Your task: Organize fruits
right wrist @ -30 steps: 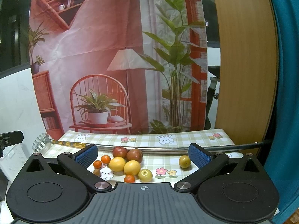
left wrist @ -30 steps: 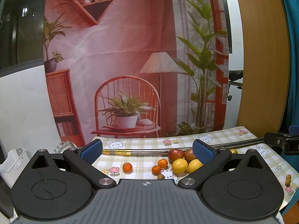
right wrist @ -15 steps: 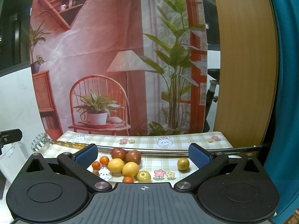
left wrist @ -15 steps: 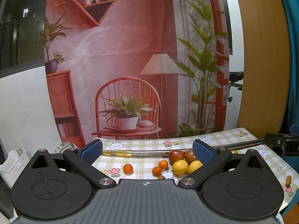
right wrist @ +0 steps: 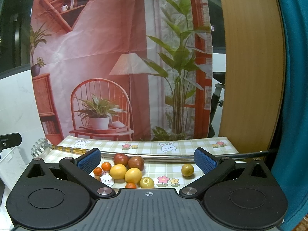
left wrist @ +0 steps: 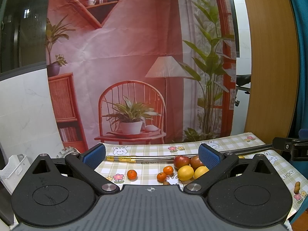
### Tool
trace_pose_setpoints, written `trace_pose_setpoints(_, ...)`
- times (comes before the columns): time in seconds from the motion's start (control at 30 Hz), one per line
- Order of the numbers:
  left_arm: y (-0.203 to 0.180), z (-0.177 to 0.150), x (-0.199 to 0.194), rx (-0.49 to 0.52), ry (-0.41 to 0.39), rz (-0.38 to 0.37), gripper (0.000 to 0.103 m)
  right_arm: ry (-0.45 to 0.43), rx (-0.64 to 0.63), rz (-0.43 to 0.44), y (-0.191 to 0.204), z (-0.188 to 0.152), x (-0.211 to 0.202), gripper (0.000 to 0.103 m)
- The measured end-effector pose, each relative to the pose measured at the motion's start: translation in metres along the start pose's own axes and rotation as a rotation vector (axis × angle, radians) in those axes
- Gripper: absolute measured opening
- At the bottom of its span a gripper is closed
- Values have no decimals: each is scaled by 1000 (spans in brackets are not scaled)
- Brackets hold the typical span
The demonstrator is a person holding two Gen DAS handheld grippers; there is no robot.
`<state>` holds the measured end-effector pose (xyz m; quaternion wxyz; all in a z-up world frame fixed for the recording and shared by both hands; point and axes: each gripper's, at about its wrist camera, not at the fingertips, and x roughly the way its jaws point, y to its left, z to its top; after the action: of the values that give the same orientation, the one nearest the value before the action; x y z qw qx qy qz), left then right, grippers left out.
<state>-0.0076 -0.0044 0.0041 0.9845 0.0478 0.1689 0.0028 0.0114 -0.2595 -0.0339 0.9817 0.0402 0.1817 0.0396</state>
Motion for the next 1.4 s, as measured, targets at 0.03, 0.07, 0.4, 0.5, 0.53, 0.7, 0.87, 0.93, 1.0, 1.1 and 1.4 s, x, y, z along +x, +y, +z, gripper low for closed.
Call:
trace_pose_setpoints(0.03,0,0,0,-1,0,0,103,0,1,1,0,0,0,103)
trace_pose_setpoints(0.07,0,0,0,0,0,0,103,1,4,2,1,-2,0,103)
trace_pose_setpoints(0.4,0,0,-1,0,-2,-5,103,-1,3,-2,-3,0,0,103)
trace_pose_setpoints(0.5,0,-1,-1,3,-2,-8,103,-1,3,-6,-5,0,0,103)
trace_pose_setpoints(0.53,0,-1,-1,3,-2,-8,103,0,3,-6,-5,-1,1,103)
trace_pose_setpoints(0.7,0,-1,-1,-2,-2,-12,103,0,2,-4,-8,1,2,103)
trace_pose_setpoints(0.87,1,-1,1,-8,1,-19,103,2,1,-5,-8,-1,5,103)
trace_pose_setpoints(0.93,1,-1,1,-9,1,-17,103,1,1,-5,-6,-1,3,103)
trace_pose_setpoints(1.0,2,-2,2,-10,-2,-14,103,2,3,-3,-8,-1,4,103)
trace_pose_setpoints(1.1,5,-2,5,-11,8,-15,103,3,2,1,-6,-4,7,103)
trace_pose_setpoints(1.4,62,-8,37,-130,79,21,103,-13,-14,-7,-9,-12,25,103)
